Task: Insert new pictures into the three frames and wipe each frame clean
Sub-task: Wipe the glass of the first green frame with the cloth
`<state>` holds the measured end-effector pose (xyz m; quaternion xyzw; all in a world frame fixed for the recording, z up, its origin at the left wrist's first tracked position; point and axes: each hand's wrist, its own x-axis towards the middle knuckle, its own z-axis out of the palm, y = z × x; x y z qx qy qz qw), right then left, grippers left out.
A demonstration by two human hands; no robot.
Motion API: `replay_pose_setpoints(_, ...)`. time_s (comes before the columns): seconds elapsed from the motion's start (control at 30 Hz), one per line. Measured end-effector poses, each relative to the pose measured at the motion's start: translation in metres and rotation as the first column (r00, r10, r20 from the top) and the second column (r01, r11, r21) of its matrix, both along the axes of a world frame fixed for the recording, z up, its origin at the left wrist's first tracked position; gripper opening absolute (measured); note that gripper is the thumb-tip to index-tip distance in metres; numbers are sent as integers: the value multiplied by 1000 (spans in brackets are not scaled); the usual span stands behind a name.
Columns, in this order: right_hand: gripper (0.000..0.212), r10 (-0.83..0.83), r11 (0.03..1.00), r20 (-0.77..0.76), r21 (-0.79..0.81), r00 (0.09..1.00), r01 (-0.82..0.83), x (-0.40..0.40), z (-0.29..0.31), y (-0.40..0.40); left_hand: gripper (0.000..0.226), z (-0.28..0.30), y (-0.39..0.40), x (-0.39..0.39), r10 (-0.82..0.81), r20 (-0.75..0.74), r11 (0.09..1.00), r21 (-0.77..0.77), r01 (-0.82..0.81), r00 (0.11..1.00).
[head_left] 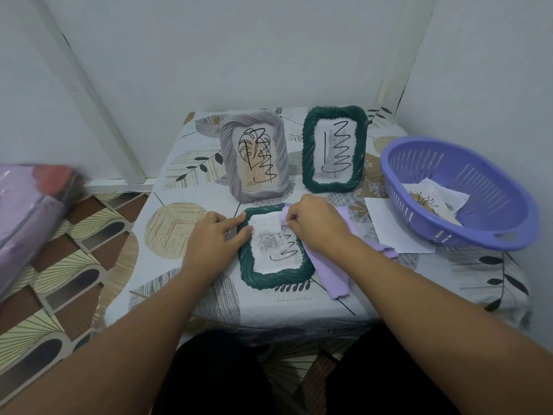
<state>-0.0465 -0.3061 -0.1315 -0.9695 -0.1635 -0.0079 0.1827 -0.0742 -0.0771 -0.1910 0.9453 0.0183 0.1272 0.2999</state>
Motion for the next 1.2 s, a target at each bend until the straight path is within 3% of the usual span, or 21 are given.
replay_pose_setpoints(0.3, 14, -46, 999, -13, 24, 999, 46, -2, 0, 1, 46, 0, 0, -1, -3, -8, 1000, 5, 3, 1000)
replay_pose_setpoints(0.8, 9, 134, 985, -46, 116, 990, -128, -9, -9, -6, 47, -2, 0, 1, -6, 2, 1000, 6, 6, 1000)
replay_pose_setpoints(0.97, 12, 52, 988, -16, 148, 999, -49, 4, -7, -2, 46, 0, -1, 0, -6, 0, 1000, 9, 6, 1000)
replay_pose_setpoints(1.2, 10, 151, 977, -66, 163, 986, -139, -5, -8, -7, 45, -1, 0, 1, -3, 6, 1000, 0, 3, 1000)
